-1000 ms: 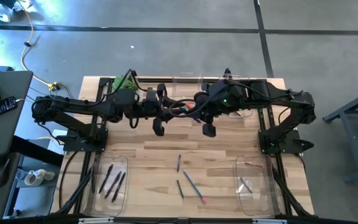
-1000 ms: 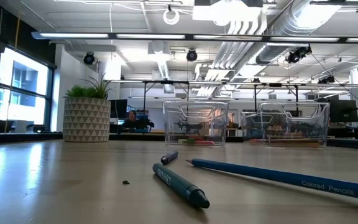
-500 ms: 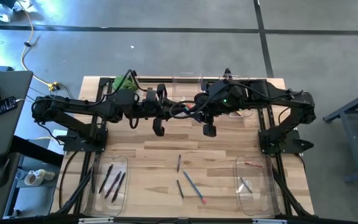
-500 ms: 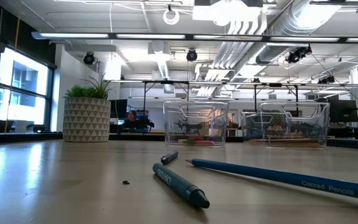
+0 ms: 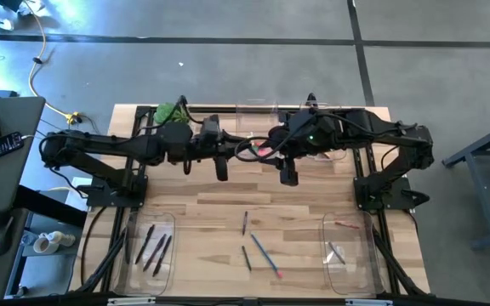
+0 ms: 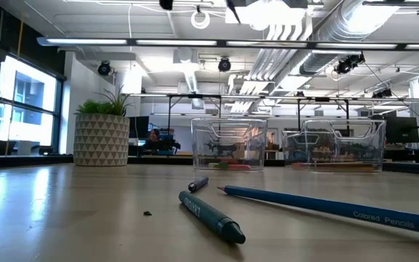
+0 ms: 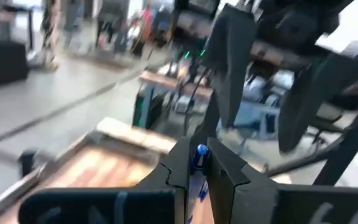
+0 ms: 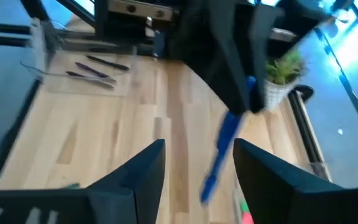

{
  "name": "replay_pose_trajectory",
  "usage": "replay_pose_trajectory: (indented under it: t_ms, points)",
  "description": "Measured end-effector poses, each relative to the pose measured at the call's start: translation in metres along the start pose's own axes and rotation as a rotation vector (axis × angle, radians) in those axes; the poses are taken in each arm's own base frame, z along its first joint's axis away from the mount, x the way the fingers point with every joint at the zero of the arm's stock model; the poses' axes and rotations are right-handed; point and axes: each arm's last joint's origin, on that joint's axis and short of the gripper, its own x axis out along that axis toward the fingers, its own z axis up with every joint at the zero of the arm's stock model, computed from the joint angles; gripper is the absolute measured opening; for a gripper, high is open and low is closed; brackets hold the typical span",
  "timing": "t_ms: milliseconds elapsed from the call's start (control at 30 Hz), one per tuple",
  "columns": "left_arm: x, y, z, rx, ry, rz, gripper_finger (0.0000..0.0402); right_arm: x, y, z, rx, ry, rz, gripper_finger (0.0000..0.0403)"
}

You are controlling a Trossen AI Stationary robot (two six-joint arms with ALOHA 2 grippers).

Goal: Sort crayons/erasers/pens/pencils in bins
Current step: Put the blue pen into the bottom left transparent bin

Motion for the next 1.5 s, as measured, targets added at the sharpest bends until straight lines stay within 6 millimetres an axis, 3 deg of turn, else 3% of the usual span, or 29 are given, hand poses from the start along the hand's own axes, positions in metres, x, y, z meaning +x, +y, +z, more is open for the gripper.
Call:
replay_pose_trajectory:
  t_ms: [367,767,1267,1500]
  points:
    - [-0.027,-0.001,-0.001,-0.152,0.318,0.139,0.0015,0.000,-0.011,-0.006,0.035,0.065,-0.122,0.0184]
    - [-0.085,-0.021,0.021,-0.354,0.545,0.189,0.0016,0.001,-0.034,-0.009,0.078,0.077,-0.181,0.0184]
    - [-0.149,-0.054,-0.011,-0.522,0.922,0.344,0.0016,0.001,-0.063,-0.013,0.137,0.085,-0.257,0.0184]
    - [-0.169,-0.069,-0.022,-0.591,1.009,0.419,0.0017,0.000,-0.070,-0.013,0.153,0.071,-0.277,0.0184]
